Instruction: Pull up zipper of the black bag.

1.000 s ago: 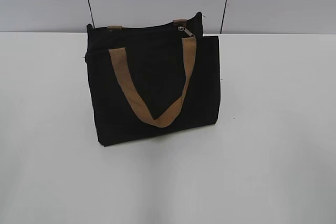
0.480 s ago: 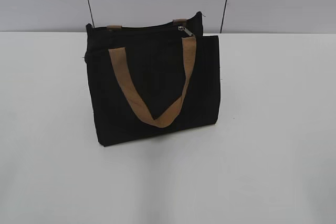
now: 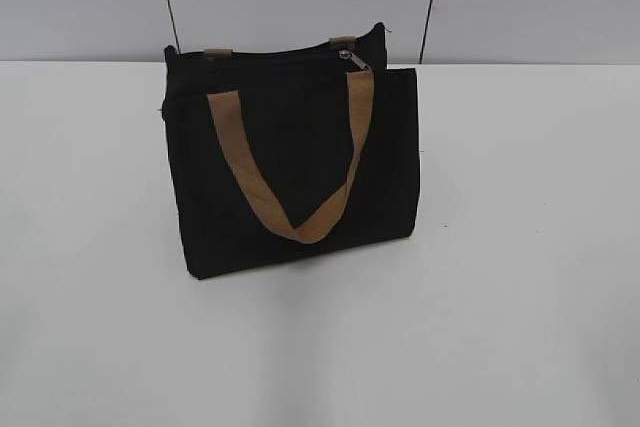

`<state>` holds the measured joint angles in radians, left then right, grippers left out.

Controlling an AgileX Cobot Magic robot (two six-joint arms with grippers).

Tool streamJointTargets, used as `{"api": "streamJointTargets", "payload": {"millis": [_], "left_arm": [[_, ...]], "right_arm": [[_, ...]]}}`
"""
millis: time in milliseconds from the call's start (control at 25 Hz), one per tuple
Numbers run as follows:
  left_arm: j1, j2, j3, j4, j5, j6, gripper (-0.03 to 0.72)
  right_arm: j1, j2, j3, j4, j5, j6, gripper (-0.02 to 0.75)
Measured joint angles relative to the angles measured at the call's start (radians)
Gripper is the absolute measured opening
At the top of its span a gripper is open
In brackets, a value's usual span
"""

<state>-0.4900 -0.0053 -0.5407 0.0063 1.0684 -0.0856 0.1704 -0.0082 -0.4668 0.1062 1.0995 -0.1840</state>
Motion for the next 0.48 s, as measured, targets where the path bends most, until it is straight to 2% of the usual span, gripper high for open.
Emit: {"api": "streamJointTargets", "payload": {"millis": [280, 480], "left_arm": [[0.004, 0.000, 0.000, 0.002, 0.000, 0.000, 0.437], [0.089, 0.000, 0.000, 0.002, 0.000, 0.000, 0.433]], "right_arm": [[0.000, 0.000, 0.000, -0.001, 0.000, 0.000, 0.588], [-0.040, 0.000, 0.000, -0.002, -0.001, 0.000, 0.588]]}}
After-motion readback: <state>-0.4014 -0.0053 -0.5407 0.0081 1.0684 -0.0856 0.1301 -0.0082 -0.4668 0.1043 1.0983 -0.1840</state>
